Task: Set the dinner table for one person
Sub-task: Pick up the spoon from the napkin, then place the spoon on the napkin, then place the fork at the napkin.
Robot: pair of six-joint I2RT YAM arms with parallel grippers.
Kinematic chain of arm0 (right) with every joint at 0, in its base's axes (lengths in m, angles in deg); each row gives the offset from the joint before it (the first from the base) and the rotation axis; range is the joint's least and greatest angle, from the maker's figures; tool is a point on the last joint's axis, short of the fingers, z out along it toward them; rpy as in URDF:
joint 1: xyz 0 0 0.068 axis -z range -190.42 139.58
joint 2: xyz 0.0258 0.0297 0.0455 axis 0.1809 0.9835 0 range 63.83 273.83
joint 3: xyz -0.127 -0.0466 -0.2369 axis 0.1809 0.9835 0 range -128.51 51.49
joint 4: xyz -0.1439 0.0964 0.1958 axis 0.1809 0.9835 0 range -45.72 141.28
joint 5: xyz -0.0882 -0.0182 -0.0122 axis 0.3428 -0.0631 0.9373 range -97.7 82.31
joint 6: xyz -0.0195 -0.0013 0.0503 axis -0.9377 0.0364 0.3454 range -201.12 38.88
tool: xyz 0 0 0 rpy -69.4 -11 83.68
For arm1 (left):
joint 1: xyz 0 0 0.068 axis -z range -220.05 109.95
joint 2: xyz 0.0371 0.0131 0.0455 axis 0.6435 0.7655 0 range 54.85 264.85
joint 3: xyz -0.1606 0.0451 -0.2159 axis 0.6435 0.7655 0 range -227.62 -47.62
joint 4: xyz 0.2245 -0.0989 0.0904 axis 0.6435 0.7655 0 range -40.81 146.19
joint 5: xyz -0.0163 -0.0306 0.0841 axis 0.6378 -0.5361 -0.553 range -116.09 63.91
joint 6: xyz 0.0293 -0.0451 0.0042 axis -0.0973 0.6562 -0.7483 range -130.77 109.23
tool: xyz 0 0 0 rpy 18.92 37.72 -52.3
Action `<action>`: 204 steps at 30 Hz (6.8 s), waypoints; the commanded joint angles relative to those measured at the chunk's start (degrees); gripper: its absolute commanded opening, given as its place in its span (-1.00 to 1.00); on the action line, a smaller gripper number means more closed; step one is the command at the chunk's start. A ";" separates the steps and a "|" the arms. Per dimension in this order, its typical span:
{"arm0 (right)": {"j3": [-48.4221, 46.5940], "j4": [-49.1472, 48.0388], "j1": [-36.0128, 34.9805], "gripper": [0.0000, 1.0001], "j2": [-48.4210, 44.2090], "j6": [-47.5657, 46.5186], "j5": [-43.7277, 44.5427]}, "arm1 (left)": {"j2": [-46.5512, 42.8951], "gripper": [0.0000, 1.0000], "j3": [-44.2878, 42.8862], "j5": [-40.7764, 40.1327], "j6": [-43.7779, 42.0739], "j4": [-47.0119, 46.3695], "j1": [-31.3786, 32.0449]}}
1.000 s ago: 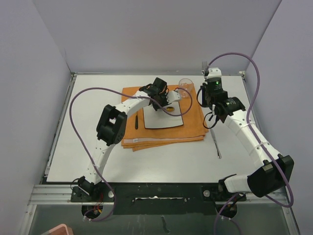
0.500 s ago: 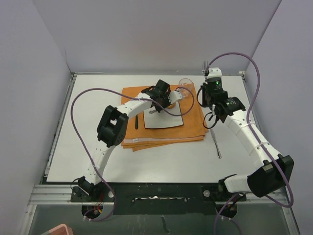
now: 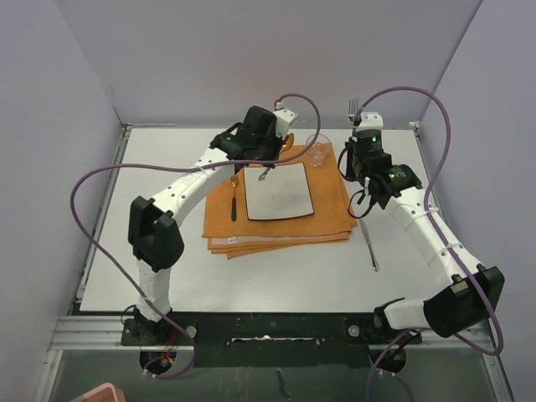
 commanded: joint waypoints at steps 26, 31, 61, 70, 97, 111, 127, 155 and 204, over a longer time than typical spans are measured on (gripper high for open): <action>-8.22 -1.54 -0.17 -1.00 -13.00 -2.52 1.73 | 17.79 -1.00 -7.69 7.78 44.69 -22.15 6.89; -7.17 -0.42 -0.23 -1.00 -14.19 -2.20 1.43 | 21.02 -1.00 -8.24 7.78 49.04 -24.69 8.58; -4.25 1.95 -0.26 -1.00 -14.27 -2.92 0.04 | 23.91 -1.00 -5.06 -2.80 58.36 -32.47 7.72; -4.09 1.64 -0.26 -1.00 -14.09 -2.66 0.04 | 24.61 -1.00 -4.04 -3.26 60.08 -33.46 8.03; -4.71 1.47 -0.34 -1.00 -13.34 -3.05 0.68 | 26.25 -0.68 4.49 2.14 64.47 -42.50 9.08; -2.34 -0.63 -0.30 -1.00 -14.16 -3.94 -1.17 | 13.38 0.13 7.36 -1.17 54.75 -38.62 8.05; 0.96 -11.65 -0.08 -1.00 -8.38 3.41 -31.85 | -38.01 0.24 28.94 -33.50 14.63 -26.97 6.97; -3.29 -19.27 -14.13 -1.00 7.74 3.42 -53.33 | -55.03 0.30 55.05 -28.00 34.31 -16.28 0.21; 2.55 -50.39 -3.64 -1.00 7.23 26.44 -83.72 | -33.06 0.17 74.34 42.53 86.38 -123.66 -18.29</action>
